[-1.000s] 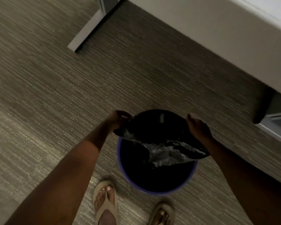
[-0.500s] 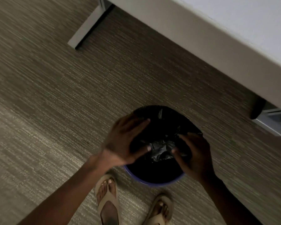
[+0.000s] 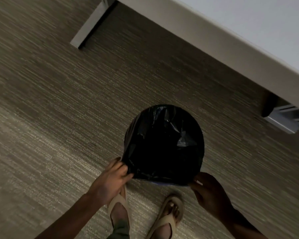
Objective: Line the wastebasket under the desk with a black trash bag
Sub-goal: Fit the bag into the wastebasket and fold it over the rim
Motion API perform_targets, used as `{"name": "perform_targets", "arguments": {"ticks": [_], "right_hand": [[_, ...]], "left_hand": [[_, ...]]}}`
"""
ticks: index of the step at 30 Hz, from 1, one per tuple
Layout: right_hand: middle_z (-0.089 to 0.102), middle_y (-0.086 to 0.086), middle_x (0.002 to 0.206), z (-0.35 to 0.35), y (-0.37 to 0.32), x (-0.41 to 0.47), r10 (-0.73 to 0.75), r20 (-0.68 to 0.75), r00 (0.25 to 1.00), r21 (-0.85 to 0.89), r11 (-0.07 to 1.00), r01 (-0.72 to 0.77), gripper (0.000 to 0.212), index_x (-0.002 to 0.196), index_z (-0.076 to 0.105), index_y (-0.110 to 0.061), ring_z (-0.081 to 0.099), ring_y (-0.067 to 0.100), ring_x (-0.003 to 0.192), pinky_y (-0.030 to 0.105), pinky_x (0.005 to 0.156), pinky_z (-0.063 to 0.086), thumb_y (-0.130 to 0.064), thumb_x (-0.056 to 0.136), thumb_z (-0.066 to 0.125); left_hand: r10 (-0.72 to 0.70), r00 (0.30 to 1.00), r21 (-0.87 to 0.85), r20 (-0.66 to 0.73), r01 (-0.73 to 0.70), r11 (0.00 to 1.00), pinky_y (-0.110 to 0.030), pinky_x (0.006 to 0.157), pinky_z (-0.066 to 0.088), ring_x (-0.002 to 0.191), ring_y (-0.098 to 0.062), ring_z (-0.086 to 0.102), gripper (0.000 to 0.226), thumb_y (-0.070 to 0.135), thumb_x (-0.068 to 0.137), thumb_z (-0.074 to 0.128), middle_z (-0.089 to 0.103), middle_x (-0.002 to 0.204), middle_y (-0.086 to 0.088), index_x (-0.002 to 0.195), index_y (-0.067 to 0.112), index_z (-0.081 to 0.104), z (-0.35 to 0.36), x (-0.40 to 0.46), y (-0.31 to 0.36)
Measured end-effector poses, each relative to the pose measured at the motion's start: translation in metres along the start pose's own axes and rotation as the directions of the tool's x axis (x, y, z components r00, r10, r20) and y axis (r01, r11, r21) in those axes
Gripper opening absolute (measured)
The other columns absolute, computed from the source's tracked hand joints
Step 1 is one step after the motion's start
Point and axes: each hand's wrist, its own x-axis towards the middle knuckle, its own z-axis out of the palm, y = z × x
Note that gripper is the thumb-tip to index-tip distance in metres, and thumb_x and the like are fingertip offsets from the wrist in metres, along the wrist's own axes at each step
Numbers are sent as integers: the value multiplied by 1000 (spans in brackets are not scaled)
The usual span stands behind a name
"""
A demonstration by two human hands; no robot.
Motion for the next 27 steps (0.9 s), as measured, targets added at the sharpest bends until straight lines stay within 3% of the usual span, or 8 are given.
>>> {"name": "perform_targets", "arguments": {"ticks": [5, 9, 12, 14, 17, 20, 23, 27], "right_hand": [[75, 6, 109, 17, 4, 13, -50, -17, 999, -70, 996, 49, 34, 102, 80, -17, 56, 27, 110, 38, 96, 41, -2, 72, 80], [71, 6, 131, 20, -4, 9, 53, 122, 991, -176, 984, -31, 53, 116, 77, -22, 59, 31, 128, 56, 109, 35, -16, 65, 91], [65, 4, 143, 21, -5, 3, 55, 182, 982, -168, 985, -24, 55, 131, 70, -23, 54, 29, 139, 65, 112, 34, -19, 78, 80], [75, -1, 125, 12, -11, 7, 95, 63, 993, -15, 995, -94, 36, 123, 73, -23, 66, 27, 125, 61, 107, 45, -19, 88, 63], [74, 1, 95, -15, -22, 26, 447, -170, 878, 298, 873, -386, 19, 101, 77, -15, 71, 23, 87, 35, 78, 54, -20, 89, 63], [70, 6, 119, -33, -21, 54, 801, -86, 592, 601, 516, -611, 34, 129, 67, -13, 68, 22, 99, 33, 78, 55, -21, 96, 72], [58, 4, 147, -39, -14, 91, 826, 95, 556, 712, 334, -618, 56, 152, 50, -21, 60, 21, 127, 39, 95, 56, -42, 101, 60], [43, 13, 162, -27, -5, 127, 795, 135, 591, 640, 385, -665, 68, 160, 36, -19, 48, 34, 143, 50, 112, 46, -57, 104, 44]], "left_hand": [[-27, 995, 57, 100, 21, 998, -50, 116, 27, 108, -24, 65, 50, 31, 55, 85, 69, 97, 1, 103, 25, 77, 5, 6, 5], [-133, 979, 74, 154, 123, 990, -58, 120, 28, 127, -29, 59, 61, 31, 60, 82, 72, 114, -1, 120, 21, 74, 8, 7, 15], [-226, 974, 8, 37, 225, 974, -59, 123, 16, 137, -31, 50, 43, 27, 72, 72, 74, 116, 1, 115, 22, 76, 15, 5, 19], [-337, 933, -155, -126, 317, 936, -59, 124, 14, 135, -29, 50, 25, 24, 78, 66, 75, 102, 4, 100, 23, 78, 18, 5, 24], [-672, 688, -511, -274, 488, 708, -61, 111, 34, 115, -16, 48, 15, 25, 77, 64, 65, 87, 5, 87, 18, 72, 7, 16, 34], [-866, 474, -740, -163, 521, 424, -47, 100, 45, 113, -11, 46, 34, 33, 85, 64, 58, 113, 5, 115, 17, 67, -12, 36, 27], [-826, 561, -903, 60, 383, 194, -35, 99, 51, 124, -17, 59, 53, 49, 95, 58, 61, 137, 0, 142, 26, 55, -25, 72, 13], [-820, 554, -880, 145, 451, 148, -36, 89, 52, 114, -27, 66, 46, 50, 105, 36, 70, 125, -7, 131, 22, 61, -32, 115, -2]]}}
